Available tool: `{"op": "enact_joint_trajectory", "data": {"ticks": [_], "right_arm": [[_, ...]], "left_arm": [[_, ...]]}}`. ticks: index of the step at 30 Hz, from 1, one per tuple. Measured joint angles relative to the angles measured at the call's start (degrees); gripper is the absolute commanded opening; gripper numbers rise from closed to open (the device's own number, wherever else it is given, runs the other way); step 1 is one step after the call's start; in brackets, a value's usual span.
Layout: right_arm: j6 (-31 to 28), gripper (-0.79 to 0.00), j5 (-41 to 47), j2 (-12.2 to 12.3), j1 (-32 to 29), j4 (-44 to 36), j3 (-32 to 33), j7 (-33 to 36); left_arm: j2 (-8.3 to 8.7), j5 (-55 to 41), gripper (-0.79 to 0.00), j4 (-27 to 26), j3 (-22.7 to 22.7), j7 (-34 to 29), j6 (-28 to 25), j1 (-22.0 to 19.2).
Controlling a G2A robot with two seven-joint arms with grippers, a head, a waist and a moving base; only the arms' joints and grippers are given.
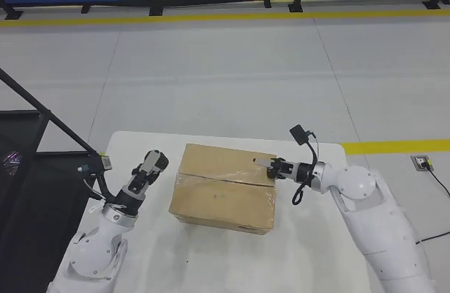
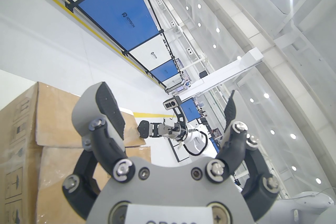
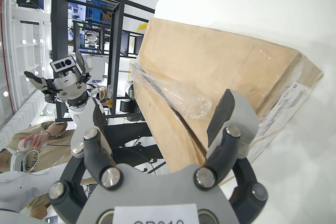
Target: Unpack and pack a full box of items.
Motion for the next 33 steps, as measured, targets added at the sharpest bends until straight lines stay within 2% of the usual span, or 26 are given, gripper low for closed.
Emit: {"op": "enact_joint_trajectory", "data": {"ticks": [12, 13, 14, 16, 18, 22, 27, 33], "right_arm": [[3.93, 0.0, 1.09, -0.14, 2.03, 1.69, -2.73, 3.06], [3.99, -0.108, 1.51, -0.17, 2.13, 1.84, -2.9, 3.41], [4.06, -0.403, 1.97, -0.19, 2.32, 2.07, -3.07, 3.72], [4.14, -0.477, 2.15, -0.21, 2.59, 2.35, -3.34, 3.76], [4.26, -0.6, 2.28, -0.23, 2.82, 2.59, -3.6, 3.64], [4.47, -0.785, 2.8, -0.22, 3.06, 2.85, -3.88, 3.61], [4.76, -0.785, 3.13, 0.0, 2.51, 1.31, -3.7, 3.28], [4.76, -0.785, 2.36, 0.81, -0.89, -4.5, -1.95, 2.13]], "left_arm": [[-0.15, -0.13, 0.0, 1.52, 1.2, -0.53, 0.44, -1.96], [-0.15, -0.03, 0.0, 1.62, 1.25, -0.5, 0.4, -2.04], [-0.16, 0.06, 0.0, 1.73, 1.3, -0.43, 0.35, -2.12], [-0.17, 0.16, 0.0, 1.92, 1.33, -0.33, 0.36, -2.19], [-0.19, 0.16, 0.0, 2.13, 1.33, -0.21, 0.36, -2.25], [-0.21, 0.09, 0.0, 2.52, 1.39, -0.22, 0.32, -2.33], [-0.21, -1.76, 0.0, 3.6, 1.8, -2.18, 0.19, -2.73], [0.06, -7.38, 0.0, 6.76, 2.34, -10.59, -0.76, -4.32]]}}
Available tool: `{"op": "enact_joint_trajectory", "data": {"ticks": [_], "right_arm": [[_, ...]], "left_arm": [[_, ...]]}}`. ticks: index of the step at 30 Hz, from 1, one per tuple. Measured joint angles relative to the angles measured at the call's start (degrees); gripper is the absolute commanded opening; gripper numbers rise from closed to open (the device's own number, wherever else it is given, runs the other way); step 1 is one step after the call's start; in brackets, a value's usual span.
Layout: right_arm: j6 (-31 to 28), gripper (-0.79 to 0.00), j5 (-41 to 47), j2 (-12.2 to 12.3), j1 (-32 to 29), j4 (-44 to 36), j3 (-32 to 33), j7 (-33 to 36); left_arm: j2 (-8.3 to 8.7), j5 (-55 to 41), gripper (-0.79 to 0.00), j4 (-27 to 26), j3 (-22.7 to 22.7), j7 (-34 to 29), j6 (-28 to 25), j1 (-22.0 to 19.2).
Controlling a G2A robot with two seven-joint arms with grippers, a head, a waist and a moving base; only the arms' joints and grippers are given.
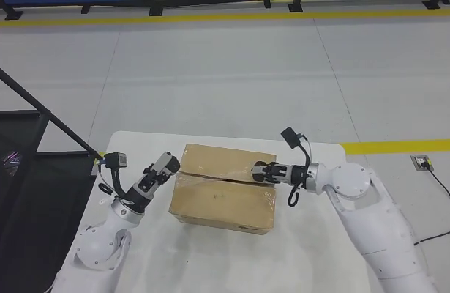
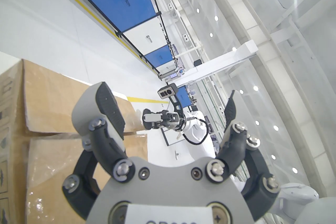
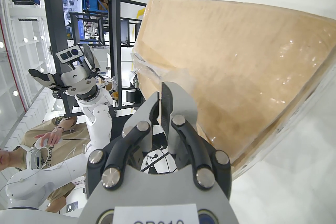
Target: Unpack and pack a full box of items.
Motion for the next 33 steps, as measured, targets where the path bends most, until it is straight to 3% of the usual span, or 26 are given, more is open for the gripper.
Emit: {"op": "enact_joint_trajectory", "data": {"ticks": [7, 8, 9, 10, 11, 12, 20, 31, 33], "right_arm": [[3.08, -0.785, -3.68, 0.96, -4.0, -6.67, 1.59, -2.0], [3.9, -0.677, -4.09, 1.05, -4.42, -7.31, 1.75, -2.51], [4.54, -0.502, -4.18, 1.11, -4.69, -7.65, 1.93, -2.84], [5.17, -0.403, -4.2, 1.18, -4.88, -7.88, 2.17, -3.11], [6.03, -0.08, -4.35, 1.28, -5.02, -8.08, 2.47, -3.3], [6.64, 0.0, -4.6, 1.35, -5.04, -8.17, 2.63, -3.35], [10.38, 0.0, -5.19, 1.44, -3.22, -4.78, 2.52, -4.96], [9.24, 0.0, -2.14, 1.0, -0.41, 1.22, 0.33, -3.4], [8.1, -0.095, -1.16, 0.88, 0.17, 2.38, -0.26, -2.5]], "left_arm": [[-0.01, -2.99, 0.0, 4.43, 0.72, -2.74, -0.36, -2.74], [-0.02, -2.92, 0.0, 4.65, 0.82, -2.71, -0.46, -2.87], [-0.02, -2.83, 0.0, 4.76, 0.86, -2.66, -0.53, -2.91], [-0.01, -2.73, 0.0, 4.83, 0.86, -2.6, -0.6, -2.92], [0.01, -2.63, 0.0, 4.86, 0.82, -2.5, -0.71, -2.89], [0.02, -2.59, 0.0, 4.86, 0.75, -2.38, -0.8, -2.83], [0.15, -2.18, 0.0, 4.46, 0.27, -1.55, -1.21, -2.14], [0.25, -1.31, 0.0, 3.96, 0.25, -0.8, -1.06, -1.73], [0.25, -1.09, 0.0, 3.83, 0.41, -0.67, -0.97, -1.77]]}}
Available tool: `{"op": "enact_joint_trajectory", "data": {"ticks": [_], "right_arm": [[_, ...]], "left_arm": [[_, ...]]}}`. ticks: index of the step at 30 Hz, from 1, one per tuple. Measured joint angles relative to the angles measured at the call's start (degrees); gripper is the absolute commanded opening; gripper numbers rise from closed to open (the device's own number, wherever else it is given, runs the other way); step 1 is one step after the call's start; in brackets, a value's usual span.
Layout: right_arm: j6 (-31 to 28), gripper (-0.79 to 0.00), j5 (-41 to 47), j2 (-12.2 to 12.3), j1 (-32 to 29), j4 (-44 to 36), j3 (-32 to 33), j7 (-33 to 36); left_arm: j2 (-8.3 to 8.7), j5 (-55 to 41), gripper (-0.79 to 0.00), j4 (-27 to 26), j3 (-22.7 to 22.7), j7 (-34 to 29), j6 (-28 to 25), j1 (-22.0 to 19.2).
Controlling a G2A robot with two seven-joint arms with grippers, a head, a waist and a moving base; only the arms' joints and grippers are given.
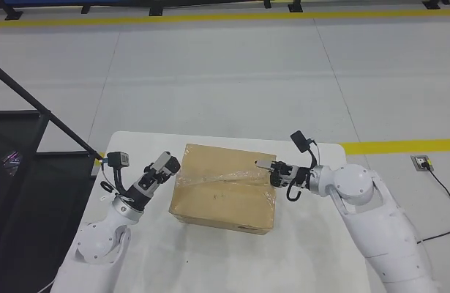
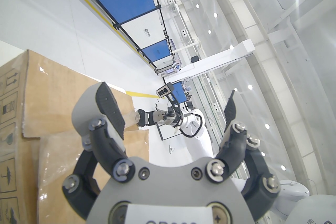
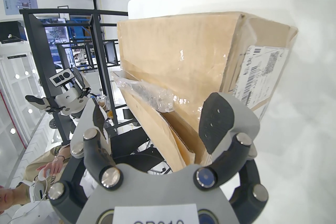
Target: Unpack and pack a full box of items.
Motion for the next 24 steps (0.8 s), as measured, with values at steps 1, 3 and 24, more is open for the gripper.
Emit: {"op": "enact_joint_trajectory", "data": {"ticks": [1, 3, 24], "right_arm": [[-0.39, -0.132, 0.25, -0.05, 0.28, 0.54, -0.23, 0.12], [-1.06, -0.2, 0.71, -0.18, 0.85, 1.57, -0.72, 0.03], [-3.64, -0.785, 2.96, -0.46, 2.98, 5.22, -2.7, 0.56]], "left_arm": [[0.0, 0.1, 0.0, -0.04, 0.05, 0.06, 0.0, -0.01], [0.01, 0.32, 0.0, -0.09, 0.13, 0.17, -0.04, -0.01], [0.19, 0.59, 0.0, -0.96, -0.26, 1.1, -0.41, 1.02]]}}
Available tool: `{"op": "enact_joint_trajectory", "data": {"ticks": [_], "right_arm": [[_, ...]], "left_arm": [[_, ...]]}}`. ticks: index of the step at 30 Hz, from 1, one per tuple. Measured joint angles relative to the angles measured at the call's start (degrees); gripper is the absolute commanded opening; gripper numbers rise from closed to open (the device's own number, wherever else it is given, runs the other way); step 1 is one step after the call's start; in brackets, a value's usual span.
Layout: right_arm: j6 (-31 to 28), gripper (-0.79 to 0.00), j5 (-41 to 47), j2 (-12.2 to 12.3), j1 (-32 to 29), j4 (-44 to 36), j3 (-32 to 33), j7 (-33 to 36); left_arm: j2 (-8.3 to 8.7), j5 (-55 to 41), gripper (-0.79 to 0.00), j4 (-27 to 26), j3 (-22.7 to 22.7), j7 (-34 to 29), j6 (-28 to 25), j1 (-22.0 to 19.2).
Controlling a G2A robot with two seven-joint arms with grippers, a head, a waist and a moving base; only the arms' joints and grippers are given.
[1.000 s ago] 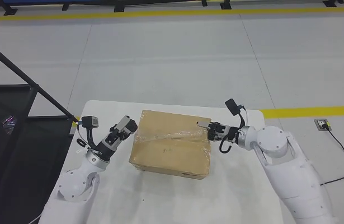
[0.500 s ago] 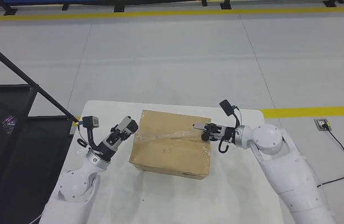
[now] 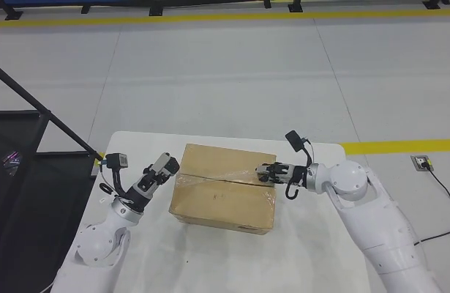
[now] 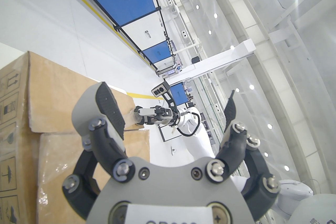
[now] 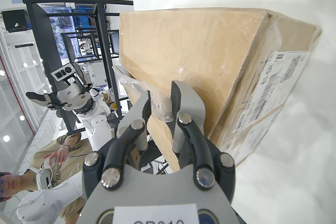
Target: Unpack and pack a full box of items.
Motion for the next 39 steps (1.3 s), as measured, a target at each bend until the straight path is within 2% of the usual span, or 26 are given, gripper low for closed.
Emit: {"op": "enact_joint_trajectory", "data": {"ticks": [4, 9, 14, 20, 28, 35, 39], "right_arm": [[-0.37, -0.785, -0.01, 0.27, -0.92, -1.81, 0.45, 0.21], [-0.99, -0.785, 0.14, 0.79, -3.3, -6.28, 1.69, -0.34], [0.73, -0.785, -1.99, 1.51, -7.06, -12.6, 3.13, -2.2], [3.04, -0.785, -4.19, 2.12, -10.89, -17.51, 4.26, -4.53], [3.2, -0.785, -5.77, 2.38, -13.49, -19.85, 4.64, -8.21], [3.54, -0.779, -7.12, 2.23, -12.92, -18.91, 3.37, -9.8], [3.63, -0.662, -7.27, 2.17, -12.26, -17.93, 2.85, -9.47]], "left_arm": [[0.02, -1.03, 0.0, 0.48, 0.02, -0.61, 0.13, -0.18], [0.08, -6.05, 0.0, 2.23, 0.59, -5.79, -0.28, -1.84], [0.05, -11.29, 0.0, 5.74, 1.63, -11.31, -0.79, -4.37], [-0.07, -12.2, 0.0, 10.0, 3.87, -15.72, -0.85, -7.07], [-0.24, -7.66, 0.0, 13.93, 6.45, -15.21, -0.81, -8.96], [-0.54, -6.41, 0.0, 16.5, 7.96, -13.14, -0.8, -10.25], [-0.62, -6.14, 0.0, 17.45, 8.48, -12.83, -0.96, -10.62]]}}
